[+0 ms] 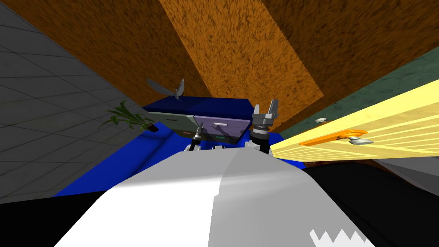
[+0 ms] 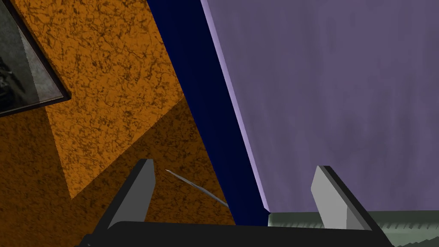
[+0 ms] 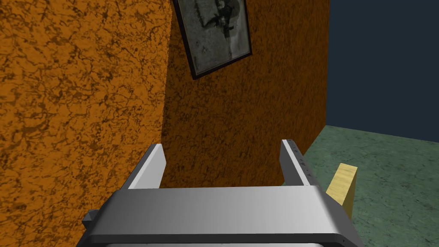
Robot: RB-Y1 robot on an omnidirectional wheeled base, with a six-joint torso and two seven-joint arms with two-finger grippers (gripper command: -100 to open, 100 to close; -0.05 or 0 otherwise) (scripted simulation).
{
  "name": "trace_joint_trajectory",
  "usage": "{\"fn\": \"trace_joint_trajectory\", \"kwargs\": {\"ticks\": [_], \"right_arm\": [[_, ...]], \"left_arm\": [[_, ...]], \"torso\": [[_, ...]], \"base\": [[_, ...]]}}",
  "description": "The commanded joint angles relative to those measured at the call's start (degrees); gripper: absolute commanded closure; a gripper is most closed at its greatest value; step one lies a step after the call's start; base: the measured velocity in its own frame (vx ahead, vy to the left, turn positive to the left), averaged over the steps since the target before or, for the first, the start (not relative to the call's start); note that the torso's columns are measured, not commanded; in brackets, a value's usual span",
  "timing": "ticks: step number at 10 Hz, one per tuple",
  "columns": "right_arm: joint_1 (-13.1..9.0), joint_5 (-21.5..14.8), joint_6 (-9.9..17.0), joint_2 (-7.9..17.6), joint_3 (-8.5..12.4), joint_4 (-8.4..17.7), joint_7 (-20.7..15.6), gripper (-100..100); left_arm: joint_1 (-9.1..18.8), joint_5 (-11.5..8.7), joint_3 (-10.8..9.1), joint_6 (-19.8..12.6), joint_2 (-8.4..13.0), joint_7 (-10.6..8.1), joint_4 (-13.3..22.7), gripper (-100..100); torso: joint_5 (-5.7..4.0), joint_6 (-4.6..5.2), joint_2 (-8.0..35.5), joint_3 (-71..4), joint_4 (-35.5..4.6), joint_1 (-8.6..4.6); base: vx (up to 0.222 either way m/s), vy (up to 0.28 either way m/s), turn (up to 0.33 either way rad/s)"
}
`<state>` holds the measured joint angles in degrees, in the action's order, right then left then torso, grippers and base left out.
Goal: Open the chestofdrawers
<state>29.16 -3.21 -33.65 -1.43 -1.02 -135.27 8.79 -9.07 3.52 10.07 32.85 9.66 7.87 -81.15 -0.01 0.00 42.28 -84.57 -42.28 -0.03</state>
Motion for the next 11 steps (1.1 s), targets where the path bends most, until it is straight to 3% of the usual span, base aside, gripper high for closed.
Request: {"fn": "trace_joint_trajectory", "kwargs": {"ticks": [1,6,11], "right_arm": [[0.0,0.0,0.0,0.0,0.0,0.0,0.0,0],[0.0,0.0,0.0,0.0,0.0,0.0,0.0,0],[0.0,0.0,0.0,0.0,0.0,0.0,0.0,0]], "left_arm": [[1.12,0.4,0.75,0.02,-0.26,0.17,3.41,-100],[5.08,1.55,2.75,0.38,-3.13,0.75,12.92,-100],[7.32,2.19,3.88,0.57,-10.55,1.08,18.32,-100]], "torso": [[0.0,0.0,-0.01,-0.01,0.0,-0.02],[0.0,0.0,0.0,0.0,0.0,-0.02],[0.01,-0.01,0.02,0.01,-0.01,0.06]], "base": [[0.021,-0.042,0.015],[0.024,-0.048,0.038],[0.016,-0.033,0.026]]}}
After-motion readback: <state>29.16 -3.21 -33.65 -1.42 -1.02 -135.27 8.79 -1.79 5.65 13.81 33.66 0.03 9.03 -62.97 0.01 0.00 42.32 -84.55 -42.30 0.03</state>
